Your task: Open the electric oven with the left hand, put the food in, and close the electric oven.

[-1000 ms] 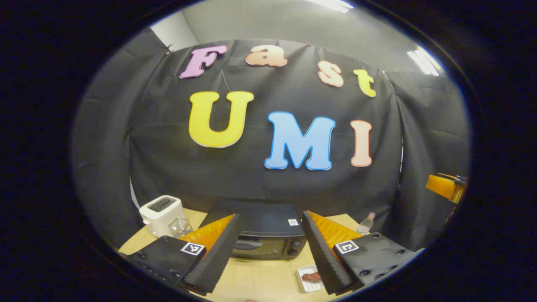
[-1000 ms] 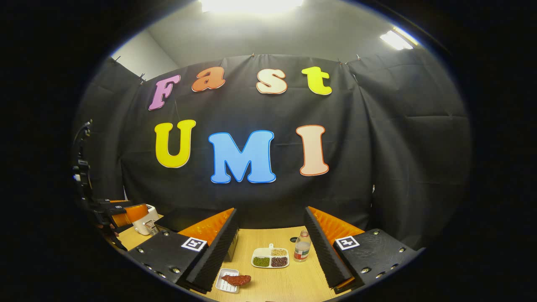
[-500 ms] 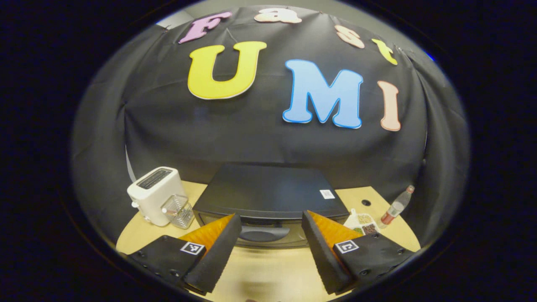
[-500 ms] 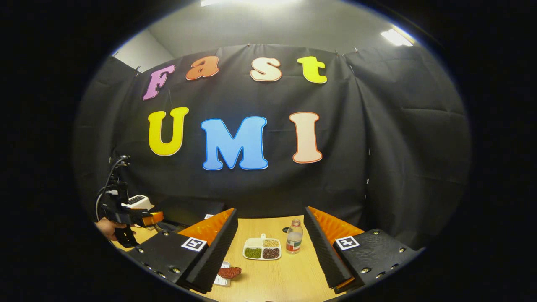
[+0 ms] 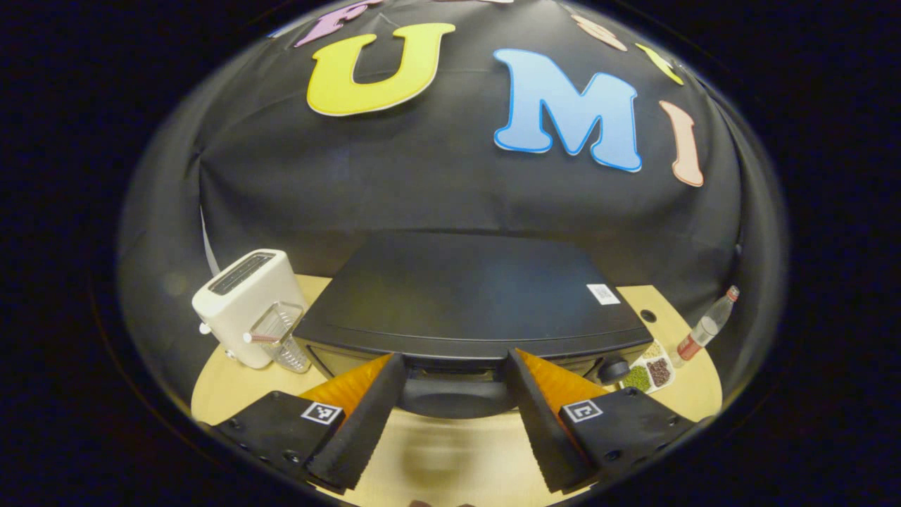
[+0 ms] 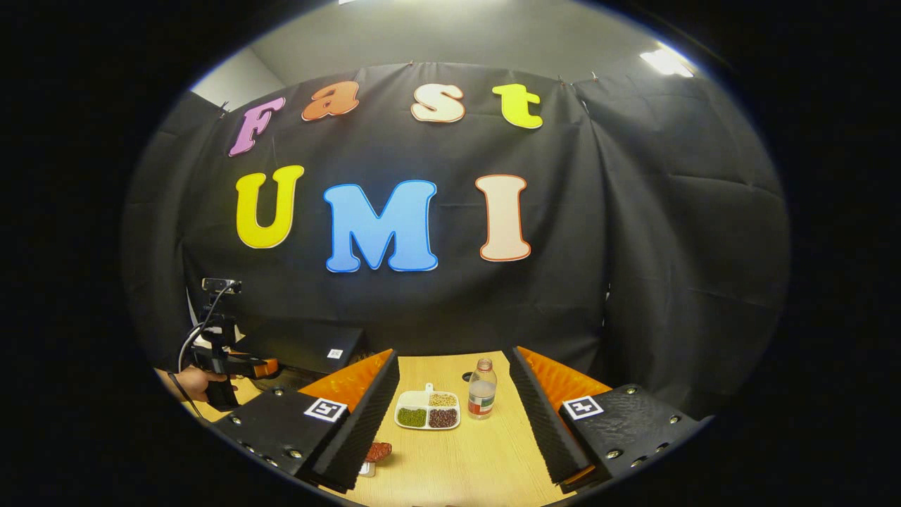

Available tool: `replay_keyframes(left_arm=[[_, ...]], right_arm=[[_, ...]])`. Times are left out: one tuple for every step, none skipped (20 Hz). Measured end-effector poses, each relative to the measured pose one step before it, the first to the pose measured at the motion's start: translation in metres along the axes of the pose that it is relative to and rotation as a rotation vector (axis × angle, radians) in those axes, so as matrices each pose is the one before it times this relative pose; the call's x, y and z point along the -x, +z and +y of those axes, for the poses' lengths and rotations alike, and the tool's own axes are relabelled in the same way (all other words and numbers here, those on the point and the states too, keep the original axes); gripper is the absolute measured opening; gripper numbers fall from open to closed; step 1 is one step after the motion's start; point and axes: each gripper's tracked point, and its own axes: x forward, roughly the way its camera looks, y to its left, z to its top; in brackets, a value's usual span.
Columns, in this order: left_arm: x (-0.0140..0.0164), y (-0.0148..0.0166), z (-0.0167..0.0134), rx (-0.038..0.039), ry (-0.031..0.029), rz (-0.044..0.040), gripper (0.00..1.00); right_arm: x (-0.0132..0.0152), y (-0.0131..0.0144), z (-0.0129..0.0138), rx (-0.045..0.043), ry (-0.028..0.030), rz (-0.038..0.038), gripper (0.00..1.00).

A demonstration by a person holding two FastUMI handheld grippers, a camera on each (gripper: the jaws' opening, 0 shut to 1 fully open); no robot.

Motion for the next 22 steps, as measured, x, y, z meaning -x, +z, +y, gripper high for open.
replay_keyframes(left_arm=[[0.00128, -0.00075, -0.00307, 0.00622, -0.01115, -0.00109, 0.99], [0.00109, -0.00042, 0.00085, -0.00451, 0.00535, -0.00649, 0.99], [0.00012, -0.00171, 0.00006, -0.02553, 0.00436, -0.00434, 0.97], [0.00055, -0.00332, -0.00105, -0.04025, 0.00406, -0.00793, 0.97], [0.00166, 0.00083, -0.00065, -0.01861, 0.00367, -0.01598, 0.99], [0.00259, -0.00176, -0.00182, 0.01212, -0.00145, 0.00327, 0.99], [0.00189, -0.0008, -0.00016, 0.01858, -0.00442, 0.00234, 0.97], [0.00245, -0.00182, 0.00175, 0.00043, -0.00272, 0.00329, 0.97], [0.00208, -0.00222, 0.00121, -0.00789, -0.00411, 0.00367, 0.97], [0.00283, -0.00224, -0.0004, -0.00429, -0.00129, -0.00032, 0.99], [0.00314, -0.00412, -0.00069, 0.00297, -0.00116, 0.00257, 0.99], [0.00274, -0.00301, -0.00038, 0.00068, 0.00019, 0.00026, 0.92], [0.00346, -0.00301, -0.00036, -0.00077, 0.00021, 0.00116, 0.94], [0.0041, -0.00438, -0.00047, -0.00289, -0.00054, 0.00404, 0.96], [0.00383, -0.00342, 0.00001, -0.0048, -0.00225, 0.00489, 1.0], [0.00425, -0.00509, 0.00016, -0.00268, -0.00389, 0.00323, 0.96], [0.00337, -0.00296, -0.00083, 0.00059, -0.00367, 0.00124, 0.99], [0.00154, -0.00458, -0.00051, 0.00105, -0.00288, 0.0022, 1.0], [0.00241, -0.00326, 0.00001, 0.00075, -0.00141, 0.00389, 0.99], [0.00269, -0.00461, -0.00048, -0.00288, -0.00063, 0.00394, 0.96], [0.00185, -0.00301, -0.00045, -0.00198, -0.0003, 0.00345, 0.96], [0.00237, -0.00446, -0.00056, -0.00064, -0.00046, 0.00494, 0.96]], right_arm=[[-0.00095, -0.00097, -0.00085, -0.00294, -0.00509, 0.00312, 0.96], [-0.00079, 0.00066, 0.00007, -0.004, -0.00315, -0.0001, 0.96], [-0.00054, -0.00054, 0.00017, -0.00535, -0.00222, 0.00103, 0.96], [-0.00047, 0.00065, 0.00269, -0.00525, 0.00168, 0.00254, 0.96], [0.00047, -0.00002, 0.00226, -0.00313, 0.00282, 0.0014, 0.96], [-0.00006, 0.00177, 0.00153, 0.00014, 0.00258, -0.00361, 0.96], [0.00138, 0.00116, 0.00157, 0.00264, 0.00288, -0.00559, 0.96], [0.00108, 0.00168, 0.0012, 0.00448, 0.0025, -0.00461, 0.96], [0.00063, -0.0003, 0.00119, 0.00394, 0.00226, -0.00273, 0.96], [-0.00005, 0.00046, 0.00117, 0.00178, 0.00172, -0.00113, 0.96], [0.00078, -0.00046, 0.00181, -0.00062, 0.00266, -0.00047, 0.96], [0.00071, 0.00054, 0.00177, -0.00158, 0.00251, 0.00075, 0.96], [0.00071, -0.00061, 0.00238, -0.00062, 0.00329, 0.00026, 0.96], [0.00041, 0.00036, 0.00168, 0.00161, 0.00231, -0.00055, 0.96], [0.00166, 0.00017, 0.00058, 0.00348, 0.00184, -0.0019, 0.96], [0.00093, 0.0016, 0.00094, 0.00271, 0.00121, -0.0032, 0.96], [0.00091, -0.00015, 0.00123, 0.00131, 0.0016, -0.00239, 0.99], [0.00068, 0.00119, 0.00176, 0.00197, 0.00273, -0.00225, 0.96], [0.00077, 0.00027, 0.00174, 0.00262, 0.00271, -0.00211, 0.99], [0.00008, 0.00045, 0.00172, 0.00245, 0.00425, -0.00225, 0.96], [0.00165, -0.00067, 0.00207, 0.00302, 0.00608, -0.00192, 0.96], [0.00108, -0.00009, 0.00184, 0.0044, 0.00528, -0.00108, 0.96]])
